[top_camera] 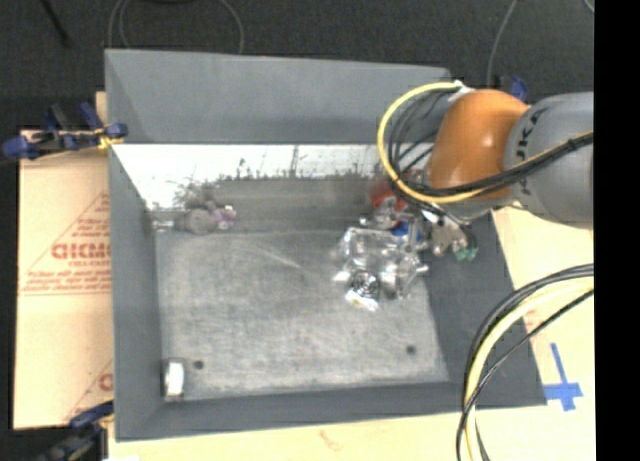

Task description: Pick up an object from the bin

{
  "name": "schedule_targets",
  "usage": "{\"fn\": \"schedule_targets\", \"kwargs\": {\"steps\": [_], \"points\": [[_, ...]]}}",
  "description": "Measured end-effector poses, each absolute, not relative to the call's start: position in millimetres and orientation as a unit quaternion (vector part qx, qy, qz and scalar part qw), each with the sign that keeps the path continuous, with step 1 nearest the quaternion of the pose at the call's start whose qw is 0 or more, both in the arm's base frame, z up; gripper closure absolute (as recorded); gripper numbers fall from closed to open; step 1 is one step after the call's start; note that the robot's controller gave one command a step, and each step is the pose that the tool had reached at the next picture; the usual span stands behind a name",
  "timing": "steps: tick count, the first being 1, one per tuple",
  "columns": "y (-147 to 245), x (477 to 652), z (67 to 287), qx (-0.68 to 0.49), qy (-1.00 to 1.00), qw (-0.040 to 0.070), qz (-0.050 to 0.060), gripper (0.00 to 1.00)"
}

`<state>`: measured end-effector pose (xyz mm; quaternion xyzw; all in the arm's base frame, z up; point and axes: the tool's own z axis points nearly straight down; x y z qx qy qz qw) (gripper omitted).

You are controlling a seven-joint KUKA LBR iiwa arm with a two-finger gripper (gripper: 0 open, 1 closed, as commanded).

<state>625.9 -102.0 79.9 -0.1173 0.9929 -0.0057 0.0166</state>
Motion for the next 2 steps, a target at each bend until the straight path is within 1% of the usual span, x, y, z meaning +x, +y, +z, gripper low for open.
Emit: {"fn": "schedule_targets", "kwargs": {"steps": [1,2], "points": [[-100.9,623.7,78.1,-0.118,0.993,0.013,-0.004,1.00],[-157.5,614.9,229.6,-0.210,0.978,0.003,-0.003,1.00]]}}
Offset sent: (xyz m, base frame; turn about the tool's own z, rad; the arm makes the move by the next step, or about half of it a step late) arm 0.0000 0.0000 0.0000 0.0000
